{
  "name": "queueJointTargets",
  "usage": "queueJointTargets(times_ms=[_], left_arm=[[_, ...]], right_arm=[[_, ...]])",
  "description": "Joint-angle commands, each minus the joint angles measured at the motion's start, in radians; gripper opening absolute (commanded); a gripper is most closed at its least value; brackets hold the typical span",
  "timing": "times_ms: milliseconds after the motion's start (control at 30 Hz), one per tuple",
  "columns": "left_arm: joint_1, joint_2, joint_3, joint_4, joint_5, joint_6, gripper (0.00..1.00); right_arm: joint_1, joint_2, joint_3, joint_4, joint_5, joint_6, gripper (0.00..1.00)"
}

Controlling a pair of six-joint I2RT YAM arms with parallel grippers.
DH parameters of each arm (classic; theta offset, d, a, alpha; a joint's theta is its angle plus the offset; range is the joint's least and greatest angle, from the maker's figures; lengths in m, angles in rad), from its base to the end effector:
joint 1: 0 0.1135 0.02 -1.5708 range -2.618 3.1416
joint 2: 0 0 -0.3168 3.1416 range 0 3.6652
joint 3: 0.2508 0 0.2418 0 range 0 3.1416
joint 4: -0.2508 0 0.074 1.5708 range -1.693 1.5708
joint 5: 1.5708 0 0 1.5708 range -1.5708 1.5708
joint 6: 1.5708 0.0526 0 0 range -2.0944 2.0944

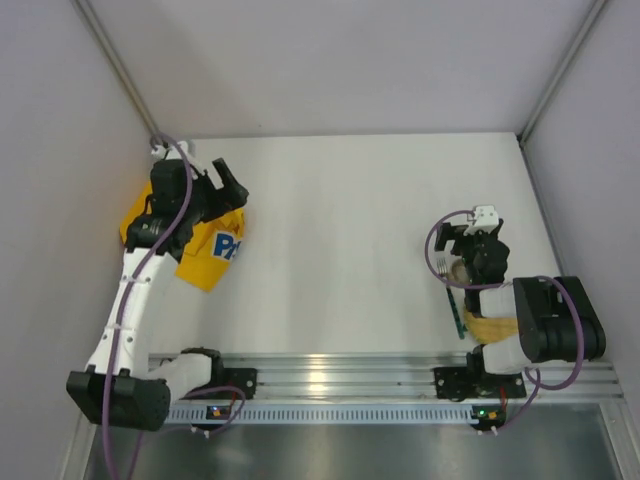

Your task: Set the dinner table for one person

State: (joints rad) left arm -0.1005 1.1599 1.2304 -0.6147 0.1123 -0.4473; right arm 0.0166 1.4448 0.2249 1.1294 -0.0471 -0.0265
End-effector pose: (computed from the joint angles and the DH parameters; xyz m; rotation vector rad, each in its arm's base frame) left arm 0.2292 -0.0290 0.4149 -0.3027 2.1217 -0.4425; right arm 0.2430 0.0065 0.2170 -0.0715 1.6597 0.0316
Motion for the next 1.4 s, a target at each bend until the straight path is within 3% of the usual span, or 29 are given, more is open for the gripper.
queueJointTargets(times_ms=[0, 67, 167, 333, 433, 767, 900, 1000, 1167, 1200, 1267, 1300, 1333, 1367], left_arm=[[0.005, -0.114, -0.018, -0.056, -0.275, -0.103, 0.99], [0.021, -0.083, -0.077, 0.001, -0.217, -0.054, 0.98], [0.025, 0.070, -0.010, -0.087, -0.240, -0.094, 0.98], [0.024, 0.283, 0.124, -0.128, -0.378, -0.081, 0.98], [0.025, 0.446, 0.248, -0.143, -0.451, -0.042, 0.98], [0.025, 1.036, 0.867, -0.299, -0.522, -0.028, 0.96], [0.028, 1.188, 1.004, -0.407, -0.566, -0.071, 0.93], [0.035, 1.206, 0.974, -0.435, -0.579, -0.129, 0.92], [0.054, 1.102, 0.790, -0.373, -0.566, -0.154, 0.85], [0.054, 1.086, 0.772, -0.366, -0.566, -0.154, 0.82], [0.058, 1.046, 0.706, -0.338, -0.533, -0.134, 0.71], [0.058, 1.034, 0.684, -0.324, -0.524, -0.123, 0.56], [0.058, 1.022, 0.663, -0.298, -0.513, -0.114, 0.47], [0.059, 0.994, 0.608, -0.274, -0.491, -0.104, 0.38]], right_arm=[[-0.009, 0.003, 0.024, 0.044, -0.014, -0.010, 1.00], [-0.009, 0.003, 0.024, 0.044, -0.014, -0.010, 1.00], [-0.009, 0.003, 0.024, 0.044, -0.016, -0.010, 1.00], [-0.009, 0.002, 0.024, 0.044, -0.016, -0.010, 1.00], [-0.009, 0.003, 0.022, 0.049, -0.016, -0.010, 1.00], [-0.009, 0.006, 0.021, 0.056, -0.016, -0.010, 1.00], [-0.009, 0.009, 0.021, 0.064, -0.017, -0.007, 1.00], [-0.009, 0.009, 0.021, 0.061, -0.016, -0.007, 1.00], [-0.009, 0.008, 0.025, 0.044, -0.010, -0.007, 1.00], [-0.010, 0.005, 0.034, 0.032, 0.069, 0.011, 1.00], [-0.007, -0.010, 0.037, -0.002, 0.102, 0.020, 1.00], [-0.007, -0.067, 0.048, -0.052, 0.102, 0.014, 1.00], [-0.006, -0.098, 0.106, -0.128, 0.107, 0.011, 1.00], [-0.001, -0.150, 0.149, -0.316, 0.113, 0.008, 1.00]])
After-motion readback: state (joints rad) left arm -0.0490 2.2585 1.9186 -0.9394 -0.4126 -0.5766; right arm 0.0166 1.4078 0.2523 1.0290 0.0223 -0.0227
